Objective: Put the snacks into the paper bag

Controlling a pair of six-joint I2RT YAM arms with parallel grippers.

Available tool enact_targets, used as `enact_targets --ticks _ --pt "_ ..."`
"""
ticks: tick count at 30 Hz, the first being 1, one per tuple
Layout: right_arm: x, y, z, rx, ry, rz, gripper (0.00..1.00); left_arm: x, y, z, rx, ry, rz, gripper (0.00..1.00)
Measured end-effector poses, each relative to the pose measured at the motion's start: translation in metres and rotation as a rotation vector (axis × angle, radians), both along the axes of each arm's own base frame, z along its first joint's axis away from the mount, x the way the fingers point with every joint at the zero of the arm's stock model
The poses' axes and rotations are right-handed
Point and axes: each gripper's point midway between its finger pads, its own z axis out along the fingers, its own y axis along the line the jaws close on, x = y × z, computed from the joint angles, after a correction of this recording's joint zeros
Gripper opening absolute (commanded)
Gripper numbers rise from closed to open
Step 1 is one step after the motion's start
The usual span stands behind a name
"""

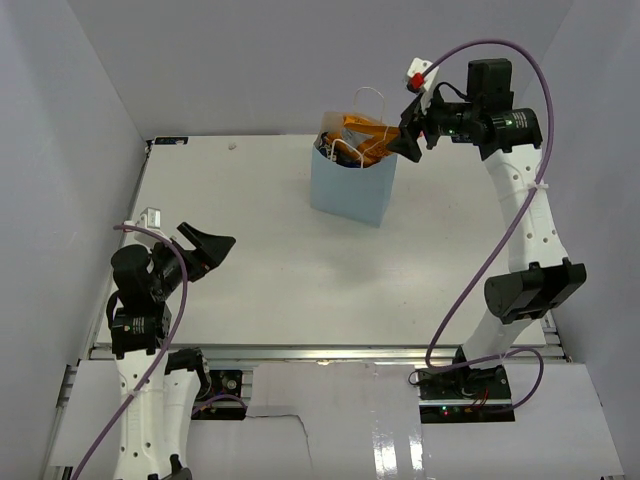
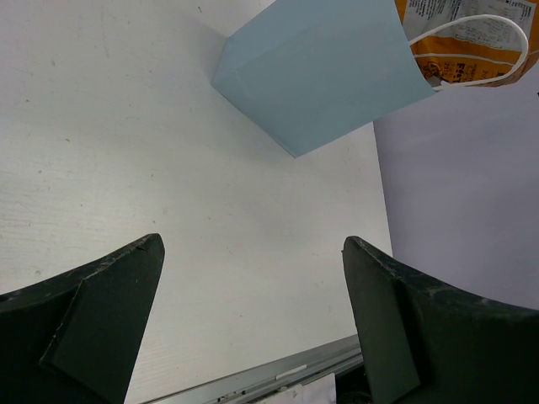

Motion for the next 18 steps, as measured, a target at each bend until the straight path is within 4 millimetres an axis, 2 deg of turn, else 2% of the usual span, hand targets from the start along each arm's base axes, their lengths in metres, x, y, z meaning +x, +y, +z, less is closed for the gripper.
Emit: enact_targets --ticks 5,8,9,11,12,13,14,15,16,17,18 --pt "0.013 -0.018 -0.022 0.012 0.061 -0.014 0.81 -0.003 -0.001 0.003 -0.005 -0.012 -0.001 0.98" --pt "0.026 -0.021 -0.039 0.003 0.097 -0.024 0.73 -0.003 -0.002 0.003 -0.007 -0.011 -0.005 0.98" --pt "0.030 -0.020 -0.045 0.000 0.107 -0.021 0.65 -0.003 -0.002 0.003 -0.007 -0.011 -0.006 0.98" --pt "0.037 -0.018 -0.058 -0.008 0.129 -0.015 0.56 -0.003 -0.002 0.003 -0.007 -0.010 -0.006 0.98" --pt "0.039 -0.017 -0.063 -0.009 0.139 -0.010 0.46 -0.003 -0.002 0.002 -0.007 -0.010 -0.006 0.98" --pt "0.040 -0.016 -0.067 -0.008 0.147 -0.002 0.40 -0.004 -0.002 0.002 -0.007 -0.009 -0.006 0.98" --pt "0.040 -0.014 -0.068 -0.005 0.149 0.008 0.32 -0.004 -0.002 0.002 -0.007 -0.008 -0.006 0.98" --pt "0.040 -0.013 -0.067 -0.003 0.142 0.018 0.19 -0.004 -0.002 0.002 -0.008 -0.008 -0.006 0.98" --pt "0.039 -0.012 -0.064 0.000 0.133 0.026 0.12 -0.004 -0.002 0.002 -0.008 -0.006 -0.006 0.98" --pt "0.038 -0.010 -0.059 0.009 0.125 0.036 0.08 -0.004 -0.002 0.002 -0.009 -0.005 -0.006 0.98" --pt "0.037 -0.009 -0.054 0.020 0.118 0.045 0.08 -0.004 -0.002 0.002 -0.010 -0.005 -0.005 0.98"
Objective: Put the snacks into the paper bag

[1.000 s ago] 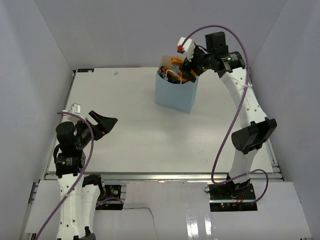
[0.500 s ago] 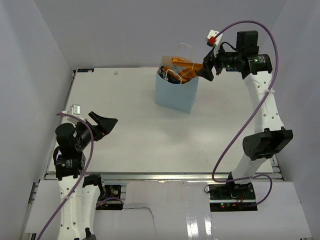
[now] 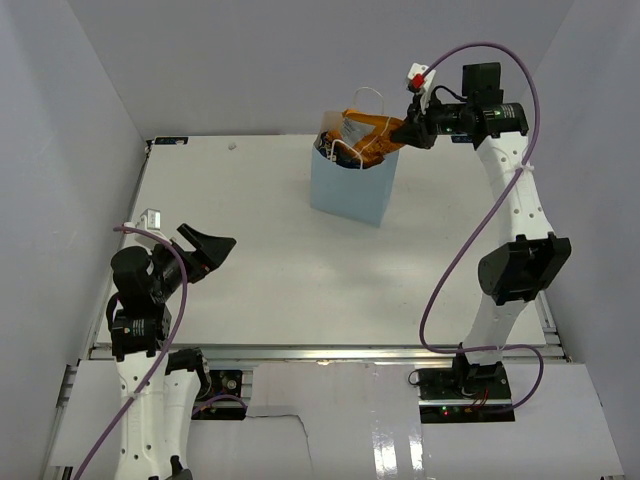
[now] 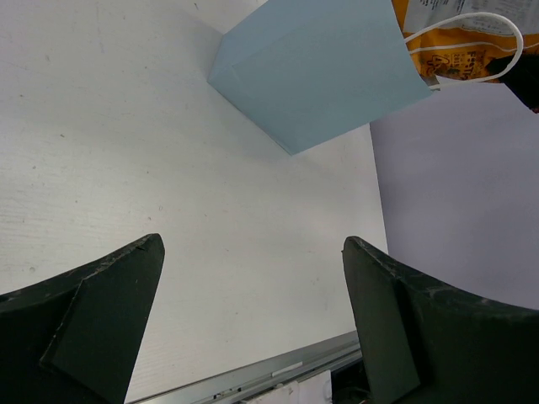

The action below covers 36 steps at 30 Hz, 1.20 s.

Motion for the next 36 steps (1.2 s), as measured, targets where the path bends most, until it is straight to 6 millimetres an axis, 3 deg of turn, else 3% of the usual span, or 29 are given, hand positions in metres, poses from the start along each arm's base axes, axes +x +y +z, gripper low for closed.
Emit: enact_targets --ticks 7,16,19,27,32,36 --pt "-0.003 0.021 0.022 0.070 -0.026 0.037 0.08 0.002 0.000 -0.003 -0.003 0.015 0.000 0.98" --pt "-0.002 0.057 0.017 -0.025 -0.080 -0.013 0.08 0.004 0.001 -0.005 -0.005 0.027 0.000 0.98" --pt "0.001 0.054 0.019 -0.063 -0.098 -0.052 0.08 0.004 0.000 -0.005 -0.007 0.027 0.001 0.98" --pt "0.005 0.020 0.020 -0.214 -0.132 -0.161 0.08 0.005 0.001 -0.007 -0.009 0.037 0.001 0.98" --pt "0.000 0.015 0.002 -0.289 -0.097 -0.155 0.08 0.007 0.000 -0.009 -0.015 0.050 -0.002 0.98" --pt "0.009 0.028 -0.020 -0.322 -0.064 -0.139 0.08 0.008 -0.001 -0.008 -0.024 0.050 -0.008 0.98"
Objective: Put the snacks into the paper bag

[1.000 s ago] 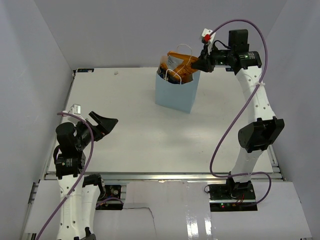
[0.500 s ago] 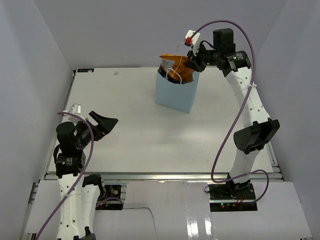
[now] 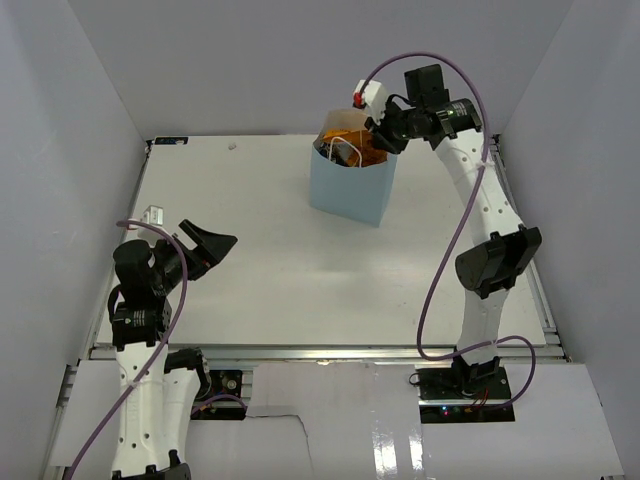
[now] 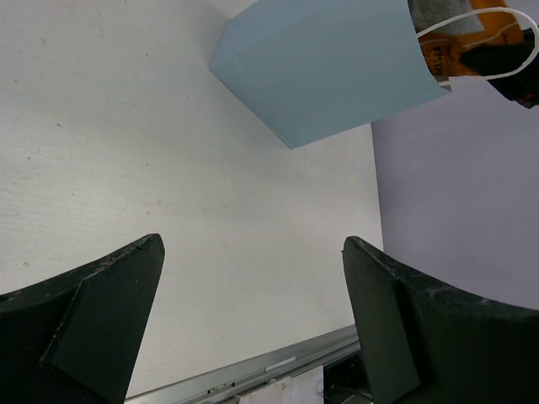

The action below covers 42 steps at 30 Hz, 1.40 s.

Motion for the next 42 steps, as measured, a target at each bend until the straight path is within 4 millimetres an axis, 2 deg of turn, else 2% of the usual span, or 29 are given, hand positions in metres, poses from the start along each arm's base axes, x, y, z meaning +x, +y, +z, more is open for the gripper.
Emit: enact_targets --ticks 7,9,14,17,18,20,23,26,28,29,30,33,35,37,39,42 --pt "0.017 0.031 -0.065 -0.056 0.111 0.027 0.08 -0.003 -0.003 0.003 -0.010 -0.009 -0.011 0.98" --pt "0.019 0.035 -0.073 -0.064 0.121 0.031 0.08 -0.005 -0.003 0.006 -0.011 -0.019 -0.011 0.98" --pt "0.020 0.034 -0.076 -0.071 0.123 0.025 0.08 -0.010 -0.004 0.011 -0.011 -0.046 -0.010 0.98" --pt "0.021 0.034 -0.079 -0.072 0.126 0.024 0.28 -0.010 -0.004 0.010 -0.011 -0.042 -0.010 0.98" --pt "0.021 0.034 -0.079 -0.070 0.129 0.023 0.43 -0.010 -0.004 0.010 -0.011 -0.041 -0.010 0.98" --pt "0.021 0.032 -0.079 -0.063 0.136 0.016 0.58 -0.009 -0.004 0.009 -0.012 -0.036 -0.010 0.98" --pt "0.023 0.025 -0.077 -0.033 0.150 0.004 0.65 -0.007 -0.003 0.007 -0.013 -0.027 -0.010 0.98" --pt "0.026 0.011 -0.066 0.027 0.163 -0.023 0.71 -0.006 -0.003 0.005 -0.011 -0.017 -0.011 0.98" --pt "0.024 -0.003 -0.049 0.080 0.162 -0.048 0.81 -0.005 -0.003 0.005 -0.008 -0.014 -0.013 0.98" --pt "0.023 -0.012 -0.037 0.111 0.151 -0.065 0.84 -0.004 -0.003 0.005 -0.007 -0.013 -0.013 0.98" --pt "0.021 -0.020 -0.023 0.143 0.130 -0.079 0.91 -0.004 -0.003 0.005 -0.004 -0.012 -0.014 0.98" --pt "0.013 -0.045 0.024 0.243 0.047 -0.120 0.98 -0.002 -0.002 0.007 0.002 -0.013 -0.018 0.98" --pt "0.004 -0.060 0.058 0.298 -0.022 -0.141 0.98 -0.001 -0.002 0.009 0.007 -0.016 -0.020 0.98" --pt "-0.004 -0.065 0.085 0.337 -0.084 -0.136 0.98 0.000 -0.002 0.010 0.013 -0.020 -0.022 0.98" --pt "-0.012 -0.066 0.099 0.372 -0.109 -0.123 0.98 0.001 -0.002 0.012 0.016 -0.025 -0.024 0.98" --pt "-0.020 -0.071 0.092 0.420 -0.062 -0.125 0.97 0.000 -0.002 0.014 0.021 -0.034 -0.028 0.98"
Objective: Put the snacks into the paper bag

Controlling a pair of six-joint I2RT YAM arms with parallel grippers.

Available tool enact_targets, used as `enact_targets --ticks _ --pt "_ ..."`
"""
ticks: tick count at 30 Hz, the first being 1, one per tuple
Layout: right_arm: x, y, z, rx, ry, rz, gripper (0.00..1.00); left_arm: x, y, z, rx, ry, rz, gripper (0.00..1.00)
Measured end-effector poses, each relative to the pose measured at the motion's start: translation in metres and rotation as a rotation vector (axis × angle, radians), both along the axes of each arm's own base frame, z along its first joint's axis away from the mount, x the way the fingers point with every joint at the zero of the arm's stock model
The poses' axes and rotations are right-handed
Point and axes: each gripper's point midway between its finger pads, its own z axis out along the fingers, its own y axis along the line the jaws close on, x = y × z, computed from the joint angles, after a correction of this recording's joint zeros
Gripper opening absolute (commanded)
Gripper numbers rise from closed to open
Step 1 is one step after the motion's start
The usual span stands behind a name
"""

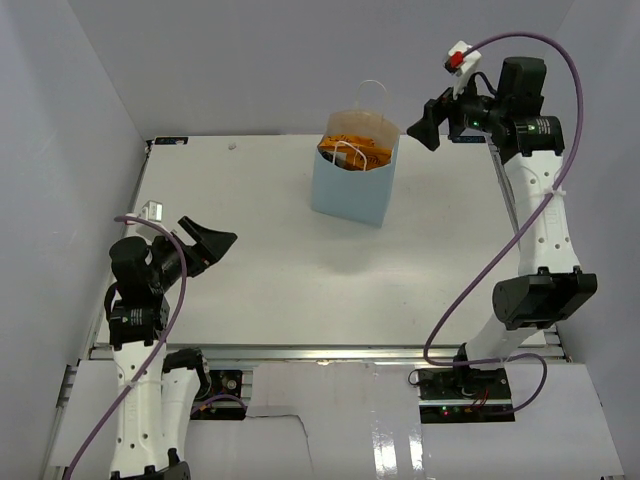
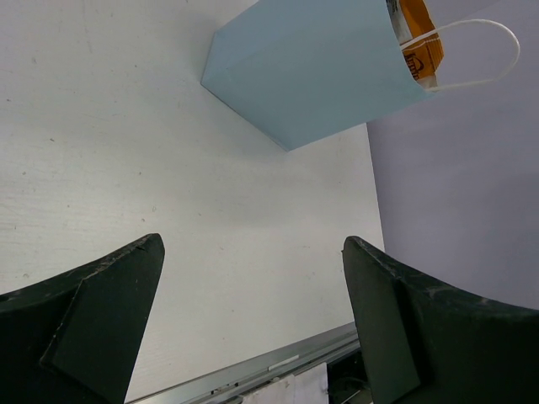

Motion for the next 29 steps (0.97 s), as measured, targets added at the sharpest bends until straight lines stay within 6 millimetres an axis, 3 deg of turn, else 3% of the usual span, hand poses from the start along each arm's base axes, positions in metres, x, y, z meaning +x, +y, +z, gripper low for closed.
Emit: enact_targets --ticks 2,7,9,11,14,17,19,29 --pt "-0.001 -0.013 -0.022 0.034 0.076 -0.029 0.93 0.000 0.000 0.000 0.003 -0.004 -0.001 0.98" --pt "-0.019 -0.056 -0.120 0.077 0.348 -0.196 0.90 -0.002 0.000 0.003 0.018 -0.022 -0.006 0.98" --pt "-0.037 -0.070 -0.158 0.048 0.398 -0.284 0.90 -0.003 0.000 0.004 0.028 -0.031 -0.008 0.98" --pt "-0.057 -0.081 -0.173 0.024 0.393 -0.368 0.90 -0.003 0.001 0.005 0.037 -0.038 -0.011 0.98" --pt "-0.077 -0.096 -0.161 0.003 0.299 -0.482 0.90 -0.002 0.001 0.007 0.048 -0.047 -0.014 0.98" --pt "-0.081 -0.111 -0.131 0.010 0.185 -0.577 0.90 0.000 0.001 0.009 0.052 -0.048 -0.015 0.98" --pt "-0.082 -0.118 -0.122 0.008 0.145 -0.618 0.90 0.001 0.002 0.009 0.055 -0.047 -0.017 0.98" --pt "-0.085 -0.133 -0.125 0.015 0.150 -0.725 0.90 0.000 -0.001 0.010 0.051 -0.048 -0.031 0.98"
